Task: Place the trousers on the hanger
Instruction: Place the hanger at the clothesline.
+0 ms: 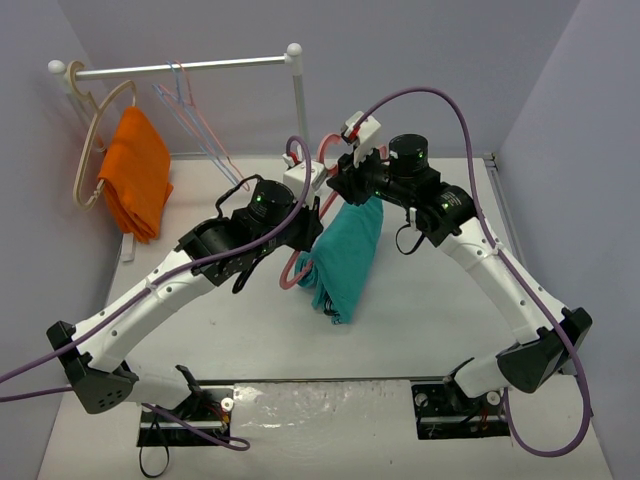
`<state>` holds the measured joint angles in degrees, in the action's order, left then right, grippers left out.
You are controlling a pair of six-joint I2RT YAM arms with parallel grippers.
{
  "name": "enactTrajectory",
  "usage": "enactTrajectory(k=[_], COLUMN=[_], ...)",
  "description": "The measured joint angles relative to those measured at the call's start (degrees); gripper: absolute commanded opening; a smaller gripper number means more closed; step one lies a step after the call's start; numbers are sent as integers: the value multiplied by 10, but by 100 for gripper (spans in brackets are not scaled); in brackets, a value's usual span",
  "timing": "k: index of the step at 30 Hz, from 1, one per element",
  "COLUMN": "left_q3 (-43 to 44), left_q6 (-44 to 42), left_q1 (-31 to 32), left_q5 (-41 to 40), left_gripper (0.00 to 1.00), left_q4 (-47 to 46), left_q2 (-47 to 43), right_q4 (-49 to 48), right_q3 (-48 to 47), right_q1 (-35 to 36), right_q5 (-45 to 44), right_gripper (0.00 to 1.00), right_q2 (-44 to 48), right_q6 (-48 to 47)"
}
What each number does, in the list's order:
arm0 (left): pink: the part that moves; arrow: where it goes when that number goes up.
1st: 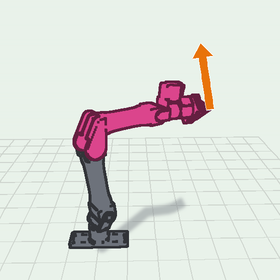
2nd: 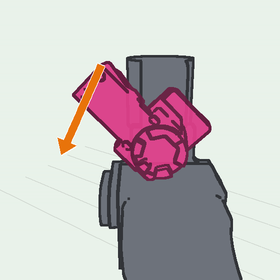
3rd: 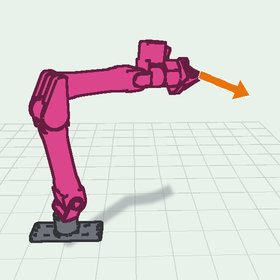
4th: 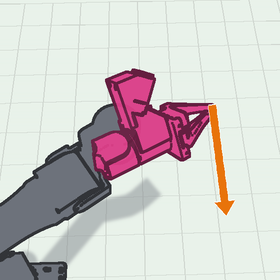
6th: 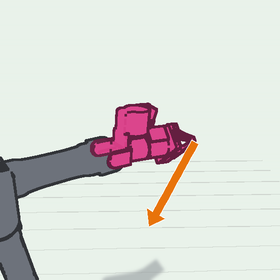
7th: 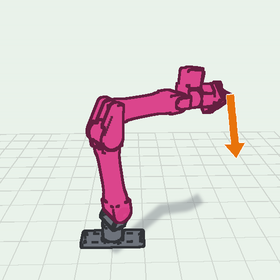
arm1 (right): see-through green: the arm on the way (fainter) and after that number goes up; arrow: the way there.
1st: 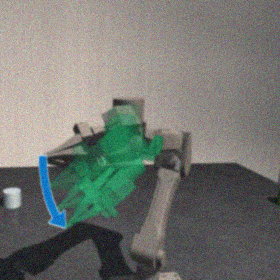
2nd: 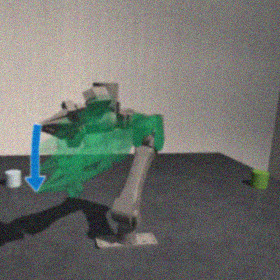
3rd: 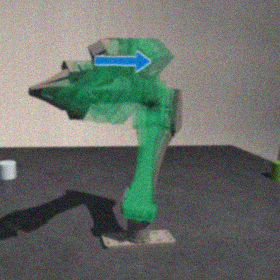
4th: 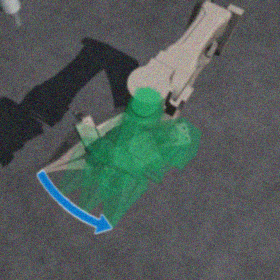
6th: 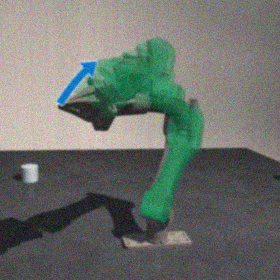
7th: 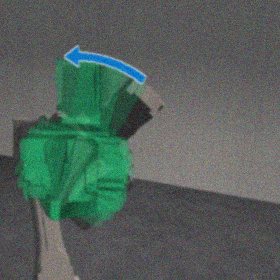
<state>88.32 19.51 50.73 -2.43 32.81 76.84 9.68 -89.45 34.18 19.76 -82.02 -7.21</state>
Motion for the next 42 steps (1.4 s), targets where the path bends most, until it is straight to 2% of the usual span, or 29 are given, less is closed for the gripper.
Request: enactTrajectory(k=[4,6,7,11,19,24,28,33,38,42], left_q3=[4,7,10,53,143,165,185,211,216,221], left_q6=[0,-1,-2,-8,-8,-9,-13,-8,14,29], left_q1=[0,1,1,2,4,3,-6,-60,-128,-138], left_q5=[-6,-14,-19,-48,-124,-204,-250,-258,-246,-267], left_gripper=[0,0,0,0,0,0,0,0,0,0], left_q4=[7,17,24,74,132,136,146,149,148,153], left_q2=[0,-3,-5,-13,-67,-91,-88,-52,-6,25], right_q4=[-1,-7,-11,-22,-32,-39,-43,-29,-14,5], right_q3=[0,0,0,3,22,78,135,200,245,278], right_q1=[0,0,0,0,0,0,0,0,0,0], right_q5=[2,3,3,-2,-55,-120,-174,-226,-250,-255], right_gripper=[52,65,68,76,82,99,100,100,100,100], right_q2=[0,3,5,29,128,220,301,382,412,431], right_q6=[3,8,8,14,26,39,53,75,97,112])
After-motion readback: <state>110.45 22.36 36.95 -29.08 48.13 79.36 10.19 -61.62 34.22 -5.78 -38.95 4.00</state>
